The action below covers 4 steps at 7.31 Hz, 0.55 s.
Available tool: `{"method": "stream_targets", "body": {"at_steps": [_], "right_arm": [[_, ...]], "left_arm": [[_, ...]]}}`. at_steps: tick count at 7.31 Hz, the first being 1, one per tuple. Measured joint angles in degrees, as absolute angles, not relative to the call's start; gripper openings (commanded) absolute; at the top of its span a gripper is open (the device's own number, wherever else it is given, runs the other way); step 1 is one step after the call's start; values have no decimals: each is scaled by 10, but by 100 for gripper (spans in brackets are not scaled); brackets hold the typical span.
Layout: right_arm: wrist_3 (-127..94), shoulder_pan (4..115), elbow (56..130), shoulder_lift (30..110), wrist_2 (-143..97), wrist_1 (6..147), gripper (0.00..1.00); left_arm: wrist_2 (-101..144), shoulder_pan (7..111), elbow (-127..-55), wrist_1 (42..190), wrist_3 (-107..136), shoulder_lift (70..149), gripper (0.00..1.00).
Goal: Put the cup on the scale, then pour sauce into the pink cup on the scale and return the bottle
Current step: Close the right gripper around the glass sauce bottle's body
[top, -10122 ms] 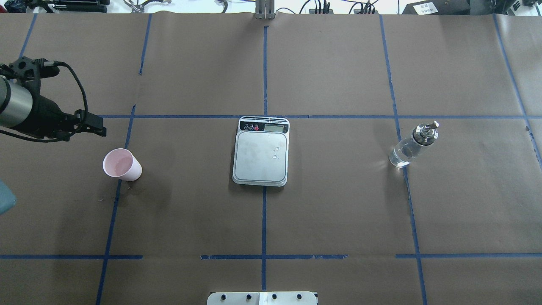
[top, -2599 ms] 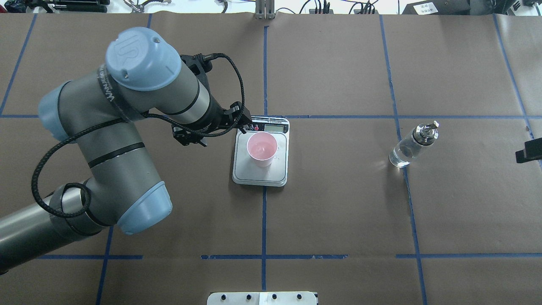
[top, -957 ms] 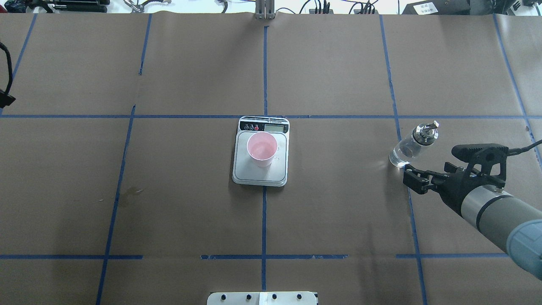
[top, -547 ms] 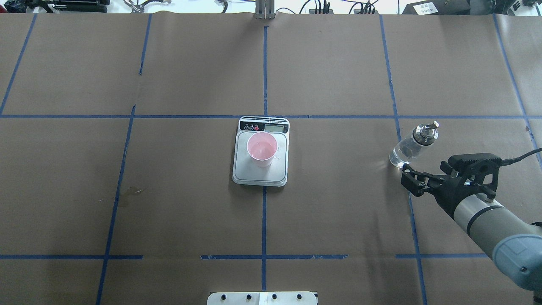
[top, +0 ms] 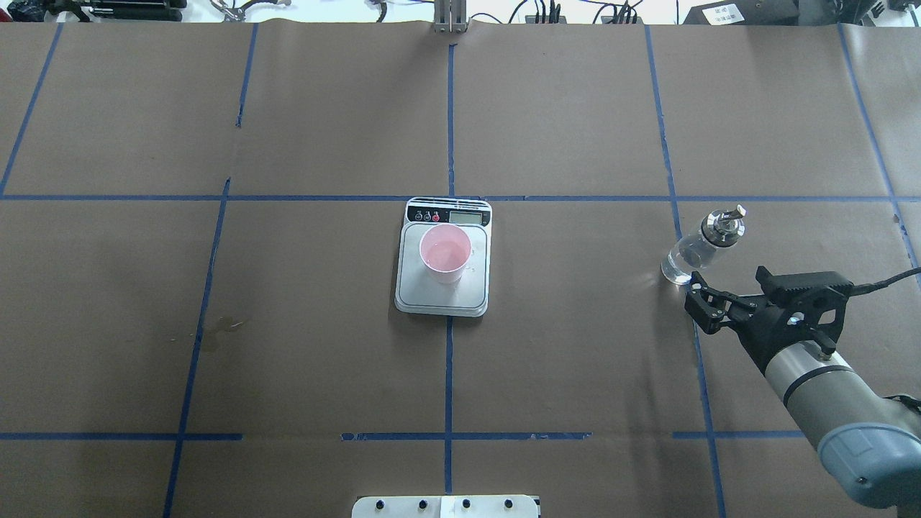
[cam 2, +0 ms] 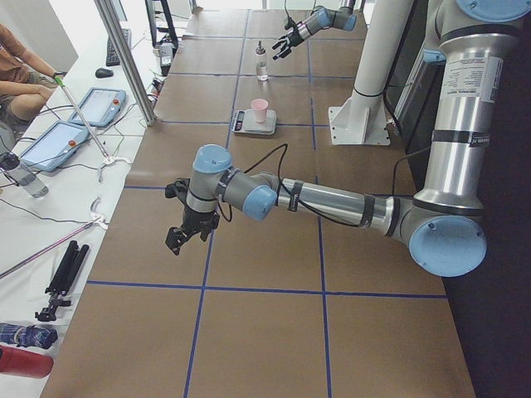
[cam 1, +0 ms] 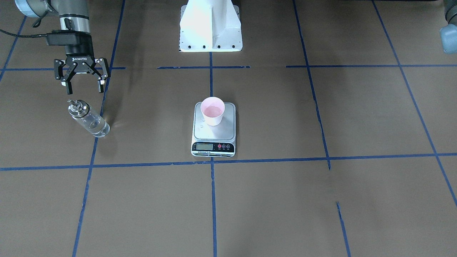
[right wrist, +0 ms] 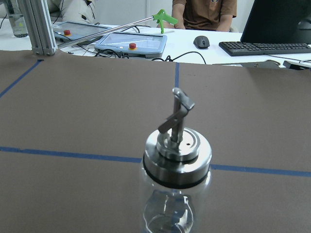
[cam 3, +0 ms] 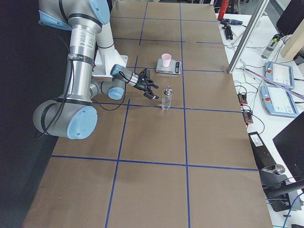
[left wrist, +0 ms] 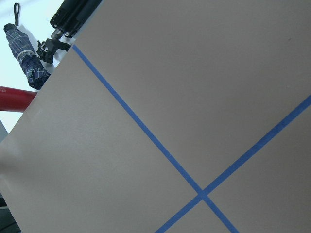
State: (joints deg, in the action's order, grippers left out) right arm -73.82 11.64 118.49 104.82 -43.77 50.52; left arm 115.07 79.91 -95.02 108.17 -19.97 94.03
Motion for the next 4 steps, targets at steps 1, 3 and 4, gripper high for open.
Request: {"method": "stream_targets", "body": {"at_steps": [1, 3, 4], "right_arm": [[-739, 115, 1175, 1047, -425, 505, 100], [-741, 111, 1160, 1042, -409, 504, 100], [-742, 108, 1151, 1036, -399, 504, 100]], "left_arm": [[1158, 799, -947, 1083, -198, 941, 100], [1164, 797, -919, 1084, -195, 948, 100], [1164, 797, -906, 1084, -196, 952, 100]]}}
